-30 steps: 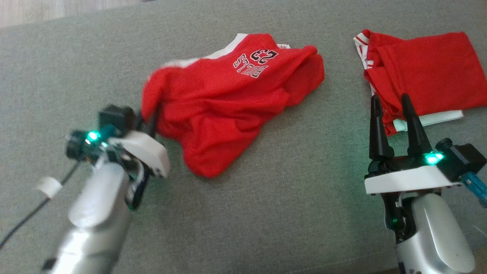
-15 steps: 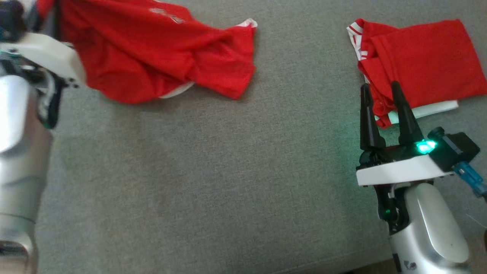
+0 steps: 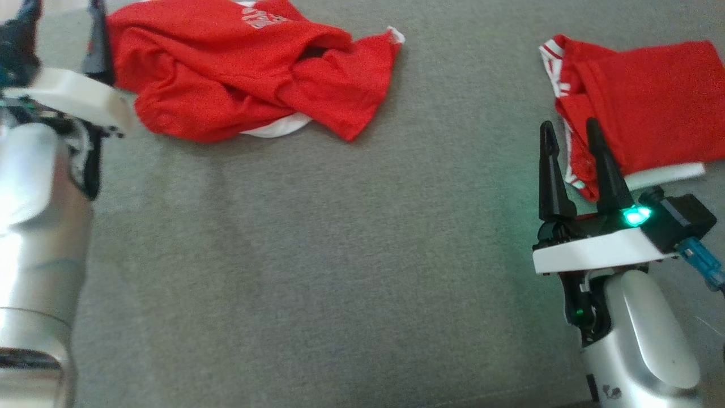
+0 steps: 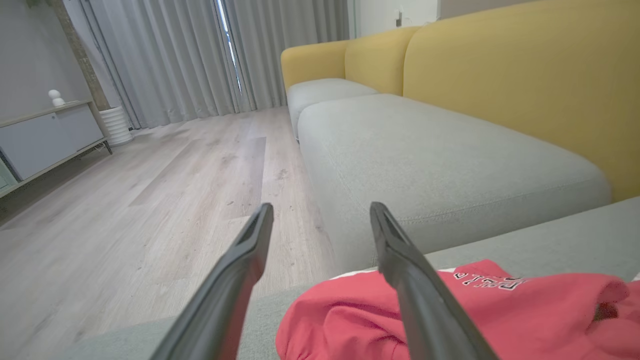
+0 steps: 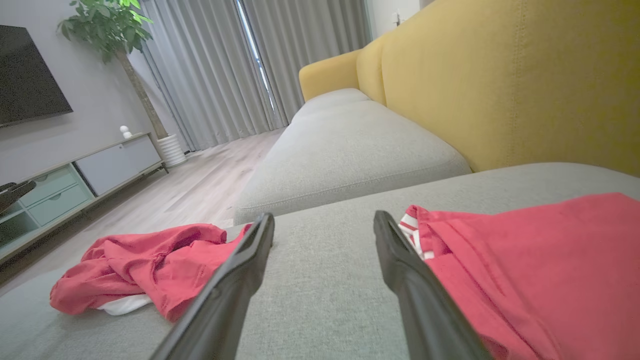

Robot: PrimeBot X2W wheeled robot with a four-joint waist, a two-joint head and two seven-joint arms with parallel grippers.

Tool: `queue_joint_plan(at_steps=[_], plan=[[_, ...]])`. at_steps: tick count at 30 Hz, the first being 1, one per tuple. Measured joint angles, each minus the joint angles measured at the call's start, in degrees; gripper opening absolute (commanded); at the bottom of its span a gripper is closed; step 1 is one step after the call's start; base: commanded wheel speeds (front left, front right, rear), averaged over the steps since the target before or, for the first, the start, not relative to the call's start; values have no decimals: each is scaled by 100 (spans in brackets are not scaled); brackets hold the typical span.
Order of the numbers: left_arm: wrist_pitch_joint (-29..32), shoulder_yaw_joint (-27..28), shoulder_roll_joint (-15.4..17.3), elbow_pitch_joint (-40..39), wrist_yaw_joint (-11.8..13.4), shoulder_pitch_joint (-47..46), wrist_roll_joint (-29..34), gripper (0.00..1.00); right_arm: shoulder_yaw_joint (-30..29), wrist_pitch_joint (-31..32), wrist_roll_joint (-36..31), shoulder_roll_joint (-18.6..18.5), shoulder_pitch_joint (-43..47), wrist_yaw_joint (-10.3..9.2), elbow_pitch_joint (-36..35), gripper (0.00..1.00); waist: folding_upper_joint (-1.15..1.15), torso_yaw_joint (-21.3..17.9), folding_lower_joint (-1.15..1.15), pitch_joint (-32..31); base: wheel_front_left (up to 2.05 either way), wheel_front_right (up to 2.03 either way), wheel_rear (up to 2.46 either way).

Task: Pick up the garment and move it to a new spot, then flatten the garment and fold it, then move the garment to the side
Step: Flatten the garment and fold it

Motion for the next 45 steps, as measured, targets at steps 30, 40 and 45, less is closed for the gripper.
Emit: queue_joint_plan(at_steps=[30, 40, 45], plan=[[-216, -322, -1174, -3661, 315, 4118, -460, 100, 94, 276, -569, -1, 263, 0, 744, 100, 0, 1403, 0, -788, 0, 0, 0], [-216, -511, -1336, -3612, 261, 4016, -464, 100, 662, 993, -1528, -19, -1019, 0, 2150, 100, 0, 1840, 1, -444, 0, 0, 0], [-216, -576, -1424, -3540, 254, 3827, -524, 100, 588, 1101, -2180, -132, -1752, 0, 3072, 100, 0, 2154, 1, -288, 0, 0, 0]])
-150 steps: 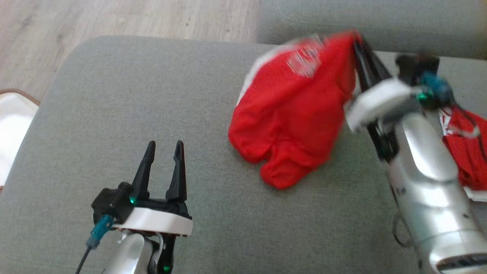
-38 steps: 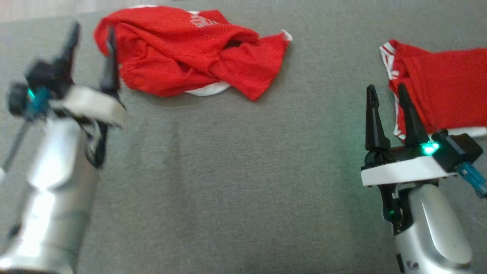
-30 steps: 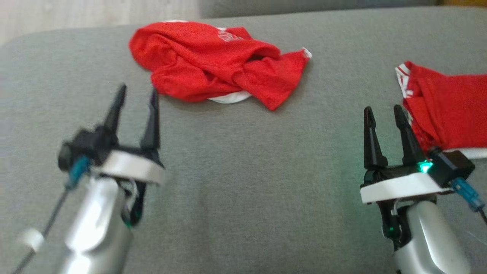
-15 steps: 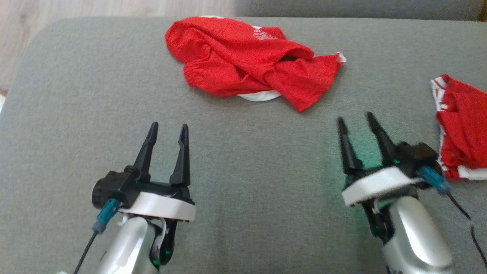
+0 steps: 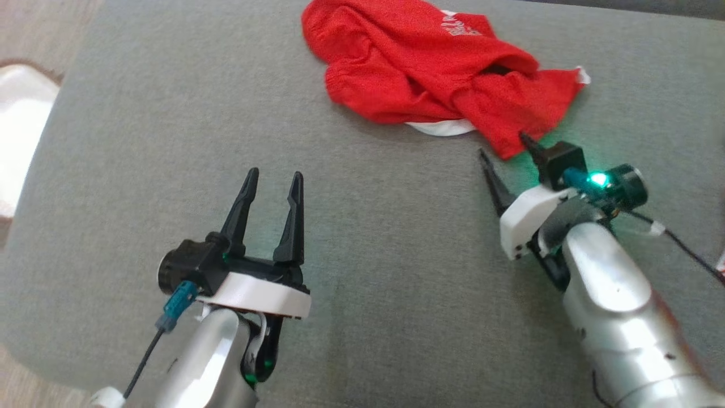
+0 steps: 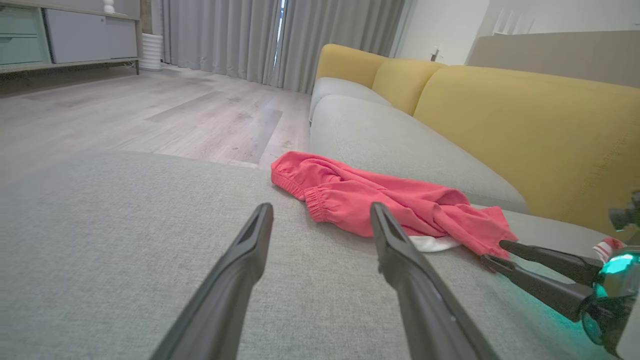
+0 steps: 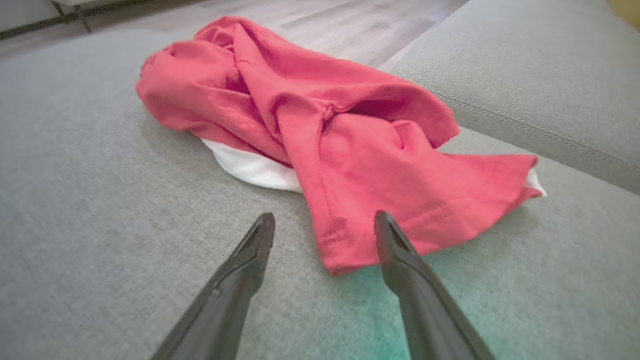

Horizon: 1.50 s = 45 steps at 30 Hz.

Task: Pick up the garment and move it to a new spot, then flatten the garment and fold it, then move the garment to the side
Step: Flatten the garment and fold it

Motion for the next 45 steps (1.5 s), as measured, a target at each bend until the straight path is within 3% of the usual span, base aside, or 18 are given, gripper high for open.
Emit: queue_joint_plan(at_steps=[6, 7, 8, 18, 29, 40, 45], plan=[[0, -76, -70, 93, -40, -5, -35, 100, -348, 104, -501, -64, -420, 0, 734, 100, 0, 228, 0, 113, 0, 0, 0], [0, -76, -81, 97, -40, -5, -35, 100, -375, 102, -532, -63, -481, 0, 804, 35, 0, 244, 0, 124, 0, 0, 0], [0, -75, -88, 100, -40, -5, -35, 100, -378, 88, -560, -62, -544, 0, 871, 0, 0, 251, 0, 128, 0, 0, 0], [-1, 73, -102, 113, -41, 8, -25, 100, 67, -687, -170, 0, -659, 0, 1059, 0, 0, -75, -1, -103, 0, 0, 0], [-1, 100, -33, 86, -32, 367, 76, 100, 1675, -645, 1762, 4, -243, 0, -950, 0, 0, -608, -2, -703, 0, 0, 0], [0, 101, 11, -48, 45, 573, 58, 100, 1757, 232, 2831, 5, -265, 0, -2684, 0, 0, -475, -2, -972, 0, 0, 0], [0, 99, 47, -86, 62, 619, 16, 100, 1144, 600, 2940, 13, -286, 0, -2647, 0, 0, -378, -1, -920, 0, 0, 0]])
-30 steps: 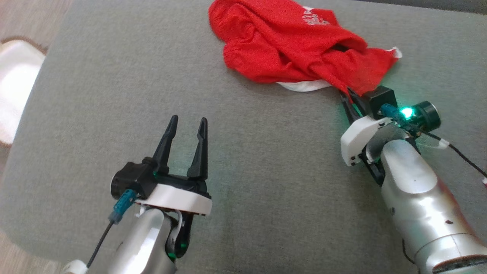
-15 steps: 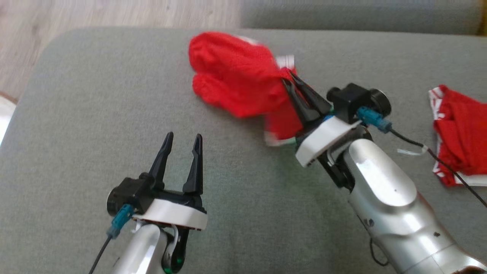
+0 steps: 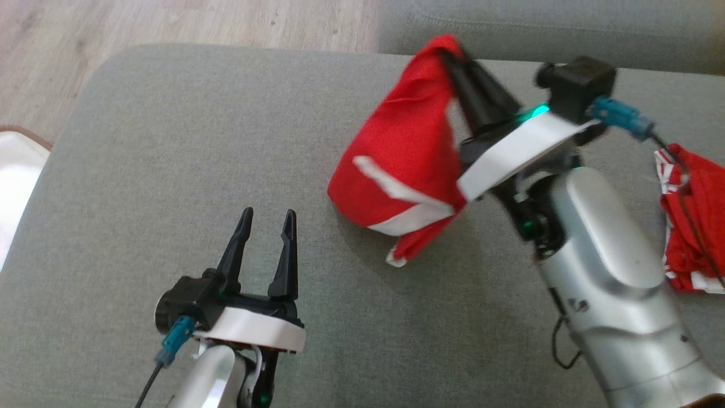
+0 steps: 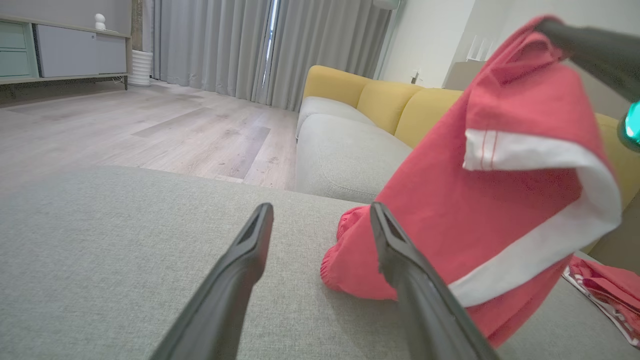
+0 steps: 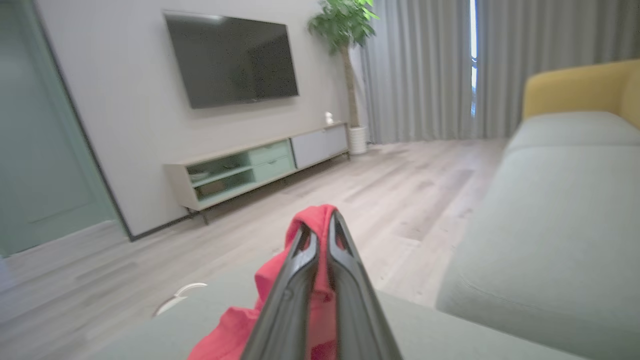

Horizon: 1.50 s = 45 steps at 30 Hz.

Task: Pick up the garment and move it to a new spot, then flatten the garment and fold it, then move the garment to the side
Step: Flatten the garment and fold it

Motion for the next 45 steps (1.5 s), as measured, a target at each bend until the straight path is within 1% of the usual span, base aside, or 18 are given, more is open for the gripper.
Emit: queue_joint_plan(at_steps=[5, 8, 13, 14, 15, 17, 20, 25, 28, 30, 33, 37, 40, 45], plan=[[0, 8, 13, -45, 8, -2, -3, 100, -842, 294, -515, 3, 104, 0, 561, 0, 0, -2, 1, 125, 0, 0, 0], [0, 1, 16, -46, 7, -18, -15, 100, -1463, 419, -854, -13, 323, 0, 969, 0, 0, -80, 1, 197, 0, 0, 0], [0, -26, 15, -42, 1, -43, -15, 100, -2547, 513, -1486, -94, 589, 0, 1844, 0, 0, -266, 1, 270, 0, 0, 0], [0, -33, 15, -33, 0, -57, -15, 100, -2730, 497, -1661, -100, 587, 0, 1989, 27, 0, -302, 1, 280, 0, 0, 0], [0, -35, 15, -27, 0, -75, -15, 100, -2926, 442, -1856, -99, 578, 0, 2120, 100, 0, -336, 1, 287, 0, 0, 0], [0, -47, 14, -22, 0, -124, -15, 100, -3208, 312, -2148, -97, 531, 0, 2352, 100, 0, -394, 1, 295, 0, 0, 0], [0, -49, 16, -21, 0, -168, -15, 100, -3363, 0, -2372, -48, 377, 0, 2530, 100, 0, -474, 1, 295, 0, 0, 0], [0, -47, 25, -20, 2, -164, -15, 100, -2898, -679, -2481, 14, 216, 0, 2462, 100, 0, -599, 1, 273, 0, 0, 0], [0, -26, 38, -22, 7, -157, -16, 100, -2532, -1082, -2386, 22, 314, 0, 2173, 100, 0, -679, 0, 235, 0, 0, 0], [0, -24, 42, -22, 7, -143, -16, 100, -2236, -1276, -2078, 21, 504, 0, 1876, 100, 0, -737, 1, 200, 0, 0, 0], [0, -20, 46, -23, 7, -119, -29, 100, -1881, -1459, -1684, 49, 1073, 0, 1348, 100, 0, -829, 0, 137, 0, 0, 0], [0, -1, 54, -31, 8, -76, -53, 100, -1815, -1574, -1380, 68, 1983, 0, 695, 100, 0, -951, 0, 29, 0, 0, 0], [0, 7, 58, -34, 8, 44, -52, 100, -1758, -1626, -1337, 74, 2478, 0, 302, 100, 0, -1042, 0, -28, 0, 0, 0], [0, 16, 66, -54, 4, 99, -52, 100, -1764, -1642, -1324, 96, 2894, 0, 126, 100, 0, -1120, 0, -27, 0, 0, 0]])
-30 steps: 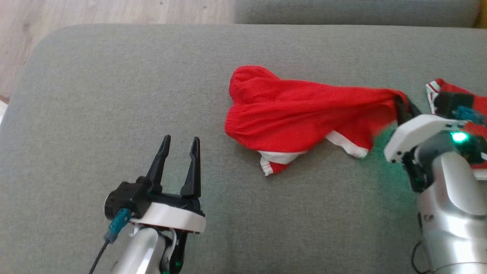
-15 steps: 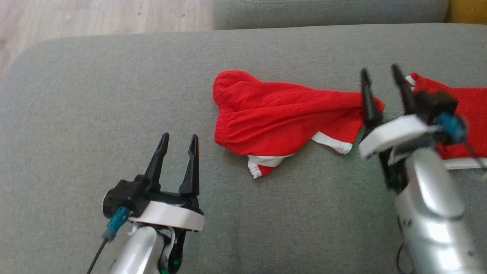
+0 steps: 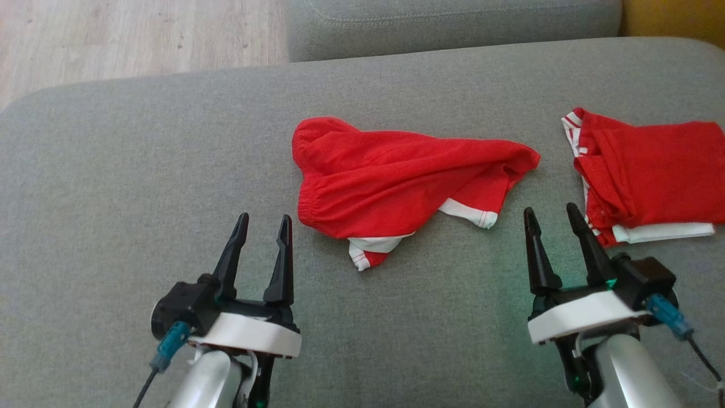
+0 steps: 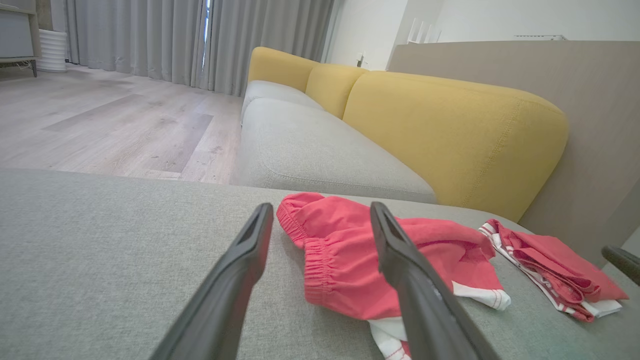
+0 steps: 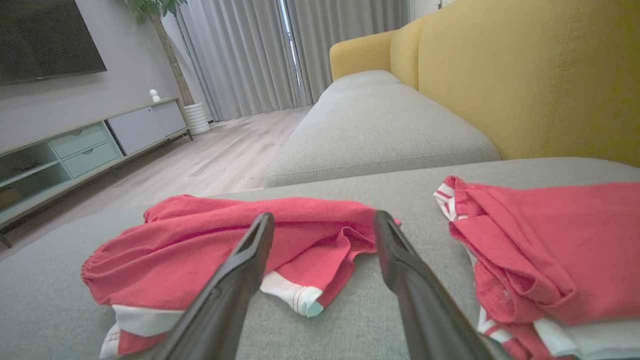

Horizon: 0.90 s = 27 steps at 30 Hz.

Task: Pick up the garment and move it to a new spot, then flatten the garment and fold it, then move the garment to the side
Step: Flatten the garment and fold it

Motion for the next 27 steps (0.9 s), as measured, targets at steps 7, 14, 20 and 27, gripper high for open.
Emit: queue_joint_plan(at_steps=[7, 14, 20, 27], plan=[[0, 3, -5, -32, -59, -13, 9, 100, -57, 63, -272, 14, 7, 0, 0, 100, 0, 74, 0, 136, 0, 0, 0], [0, -1, -29, -15, -107, -73, 60, 100, -125, 711, -1072, 18, -436, 0, 588, 100, 0, 302, 1, 329, 0, 0, 0], [-1, -3, -55, 54, -158, -208, 60, 100, -66, 1106, -1549, 16, -789, 0, 1196, 100, 0, 490, 1, 458, 0, 0, 0], [-1, 10, -71, 90, -160, -242, 63, 100, -18, 1196, -1541, 16, -952, 0, 1695, 100, 0, 554, 1, 486, 0, 0, 0]])
